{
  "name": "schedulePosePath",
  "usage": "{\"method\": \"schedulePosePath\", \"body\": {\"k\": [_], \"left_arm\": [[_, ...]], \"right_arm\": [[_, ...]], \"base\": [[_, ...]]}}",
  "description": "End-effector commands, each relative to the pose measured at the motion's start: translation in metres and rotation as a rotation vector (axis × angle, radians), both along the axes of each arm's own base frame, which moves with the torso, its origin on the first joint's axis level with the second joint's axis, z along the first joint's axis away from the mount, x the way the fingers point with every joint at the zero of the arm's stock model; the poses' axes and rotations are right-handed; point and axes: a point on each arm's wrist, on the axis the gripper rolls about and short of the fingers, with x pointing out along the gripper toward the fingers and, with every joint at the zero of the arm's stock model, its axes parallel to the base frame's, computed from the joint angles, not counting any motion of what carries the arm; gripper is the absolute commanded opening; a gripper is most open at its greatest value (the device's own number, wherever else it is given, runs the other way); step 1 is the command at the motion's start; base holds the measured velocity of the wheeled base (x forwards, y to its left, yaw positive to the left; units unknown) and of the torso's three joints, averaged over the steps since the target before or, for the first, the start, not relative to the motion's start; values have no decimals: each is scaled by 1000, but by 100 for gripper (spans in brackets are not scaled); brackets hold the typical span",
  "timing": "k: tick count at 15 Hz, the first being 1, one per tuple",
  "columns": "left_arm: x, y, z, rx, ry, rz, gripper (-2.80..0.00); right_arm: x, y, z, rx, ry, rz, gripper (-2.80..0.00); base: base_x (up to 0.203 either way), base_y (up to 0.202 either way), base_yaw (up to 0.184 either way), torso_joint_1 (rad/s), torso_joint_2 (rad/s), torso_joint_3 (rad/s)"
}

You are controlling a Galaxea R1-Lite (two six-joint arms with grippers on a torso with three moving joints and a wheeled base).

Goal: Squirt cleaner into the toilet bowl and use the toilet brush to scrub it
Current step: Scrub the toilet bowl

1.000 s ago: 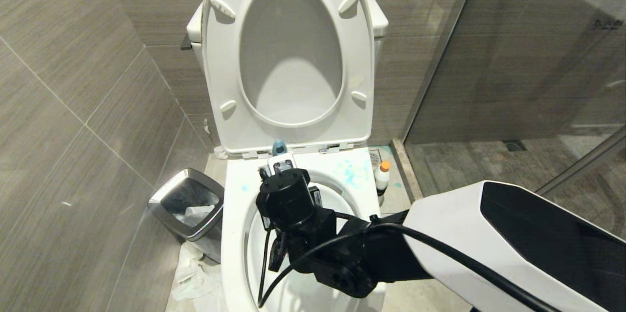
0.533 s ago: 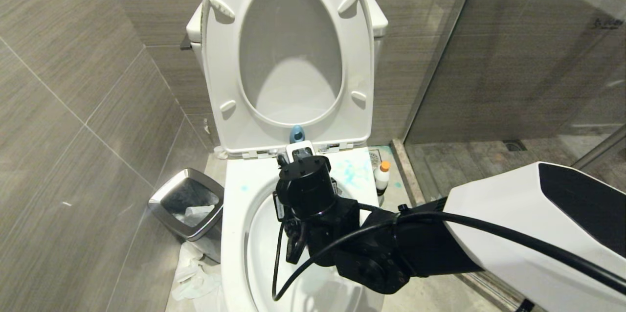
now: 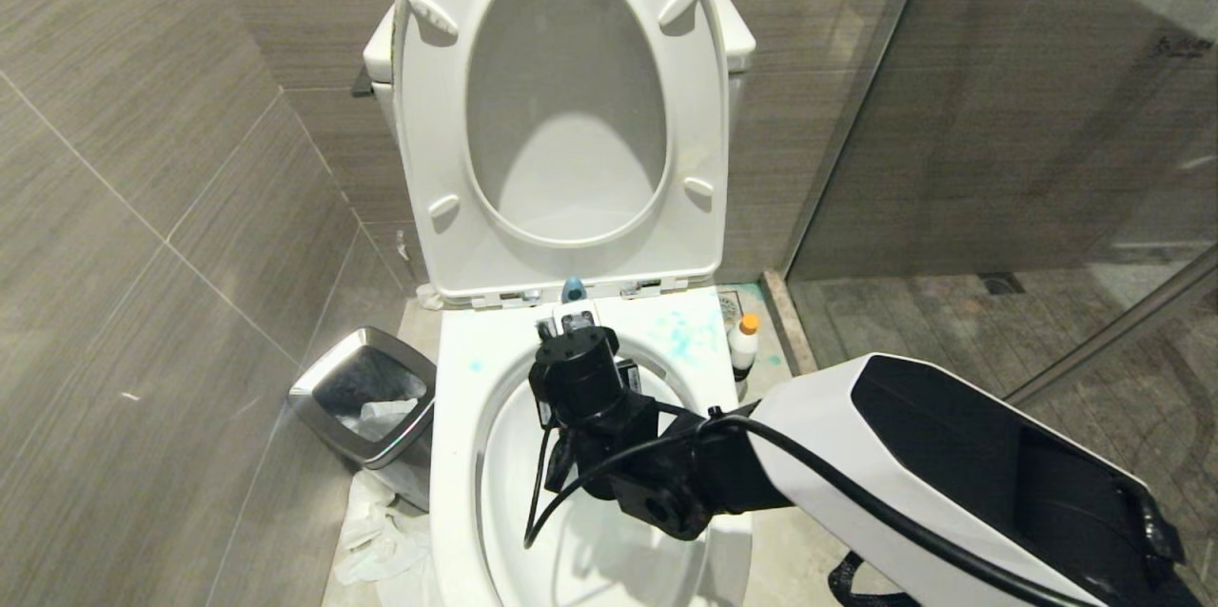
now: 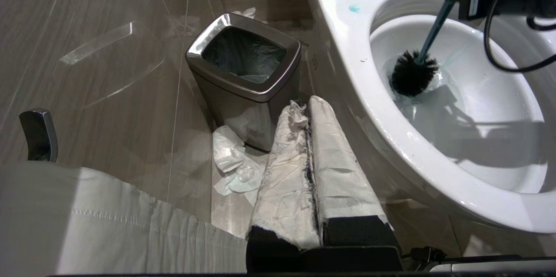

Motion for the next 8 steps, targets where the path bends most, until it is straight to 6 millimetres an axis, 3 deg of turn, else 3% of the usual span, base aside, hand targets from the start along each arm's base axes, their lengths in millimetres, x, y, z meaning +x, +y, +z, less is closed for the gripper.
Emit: {"method": "schedulePosePath", "body": {"k": [1, 3, 4, 8], "left_arm": [[0, 0, 0, 0, 2, 1, -280], [0, 0, 0, 0, 1, 0, -280], [0, 0, 0, 0, 1, -1, -280], [0, 0, 0, 0, 1, -1, -280]], "right_arm": [[6, 2, -40, -54, 44, -12, -280], [7, 2, -45, -62, 48, -15, -280], [6, 2, -37, -50, 37, -15, -280], [-6, -2, 32, 49, -45, -3, -280]], "base": [[0, 0, 0, 0, 0, 0], [0, 0, 0, 0, 0, 0], [0, 0, 0, 0, 0, 0], [0, 0, 0, 0, 0, 0]]}}
